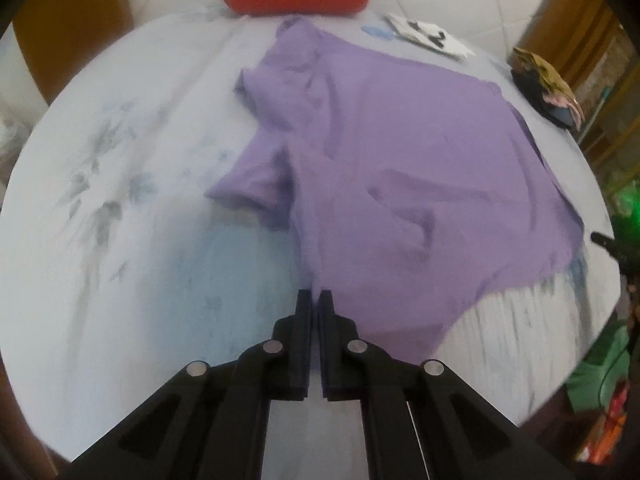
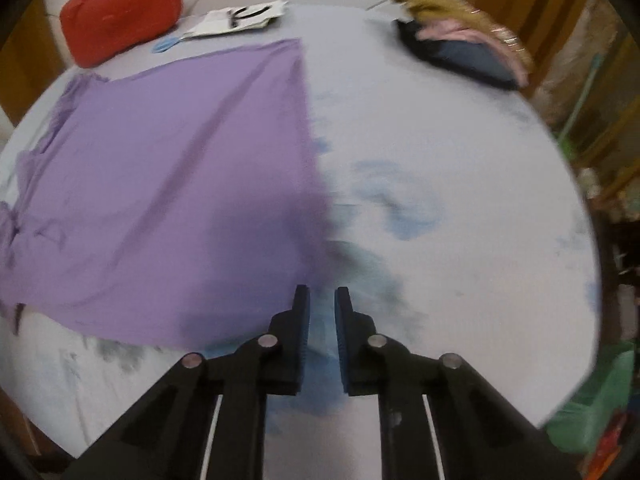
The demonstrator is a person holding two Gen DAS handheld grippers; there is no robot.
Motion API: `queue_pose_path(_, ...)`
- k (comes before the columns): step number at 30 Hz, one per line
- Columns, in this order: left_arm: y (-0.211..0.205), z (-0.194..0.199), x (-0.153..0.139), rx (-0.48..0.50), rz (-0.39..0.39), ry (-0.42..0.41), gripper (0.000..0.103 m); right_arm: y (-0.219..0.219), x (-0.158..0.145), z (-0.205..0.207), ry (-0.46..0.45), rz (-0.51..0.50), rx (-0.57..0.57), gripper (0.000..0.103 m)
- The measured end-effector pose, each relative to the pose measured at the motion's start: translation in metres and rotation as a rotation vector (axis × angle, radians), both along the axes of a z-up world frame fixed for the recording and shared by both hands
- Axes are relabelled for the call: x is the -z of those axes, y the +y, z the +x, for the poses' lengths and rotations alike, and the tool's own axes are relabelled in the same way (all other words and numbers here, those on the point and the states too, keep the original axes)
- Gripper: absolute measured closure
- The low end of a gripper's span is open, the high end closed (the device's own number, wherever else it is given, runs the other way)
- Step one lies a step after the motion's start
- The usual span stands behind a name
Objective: Fold clothes
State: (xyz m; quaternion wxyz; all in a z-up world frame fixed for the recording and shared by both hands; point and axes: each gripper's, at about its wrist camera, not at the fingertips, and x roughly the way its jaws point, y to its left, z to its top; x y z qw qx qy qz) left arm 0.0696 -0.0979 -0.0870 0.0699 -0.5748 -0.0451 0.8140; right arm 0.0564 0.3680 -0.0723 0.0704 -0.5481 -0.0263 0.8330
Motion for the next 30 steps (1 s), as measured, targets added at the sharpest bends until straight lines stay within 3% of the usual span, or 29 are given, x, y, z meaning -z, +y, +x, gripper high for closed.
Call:
queue_pose_path(6,0.018,0.019,0.029,0.091,-0.042,-0.120,0.100,0.021,-0.002,0.023,-0.010,-0.108,0.026,0.090)
queue_pose_path(11,0.023,0.026,0.026,0.121,-0.045,-0.097,0.096,0.017,0.010,0.033,-0.006,-0.210,0.031,0.088)
queue_pose_path(12,0.022,0.026,0.023,0.114,-0.047,-0.079,0.092,0.017,0.012,0.035,-0.005,-0.230,0.032,0.081)
queue_pose_path(13,0.018,0.026,0.020,0.101,-0.050,-0.055,0.080,0.016,0.014,0.037,-0.003,-0.249,0.032,0.074)
queue_pose_path(14,0.014,0.023,0.017,0.081,-0.057,-0.028,0.063,0.013,0.014,0.038,0.007,-0.257,0.029,0.058)
queue_pose_path(15,0.010,0.021,0.014,0.059,-0.066,-0.003,0.057,0.011,0.012,0.040,0.019,-0.260,0.028,0.046)
queue_pose_path(16,0.007,0.020,0.013,0.046,-0.065,0.009,0.047,0.009,0.011,0.041,0.034,-0.264,0.024,0.043)
queue_pose_path(17,0.005,0.018,0.013,0.035,-0.058,0.013,0.045,0.009,0.010,0.040,0.042,-0.267,0.020,0.042)
queue_pose_path(27,0.021,0.012,0.032,0.056,-0.012,-0.026,0.045,-0.002,0.025,0.036,0.031,-0.225,-0.030,0.042)
queue_pose_path(28,0.024,0.012,0.032,0.068,-0.015,-0.024,0.048,-0.006,0.027,0.035,0.026,-0.218,-0.048,0.042)
queue_pose_path(30,0.029,0.012,0.028,0.092,-0.019,-0.020,0.067,-0.015,0.032,0.033,0.024,-0.201,-0.084,0.042)
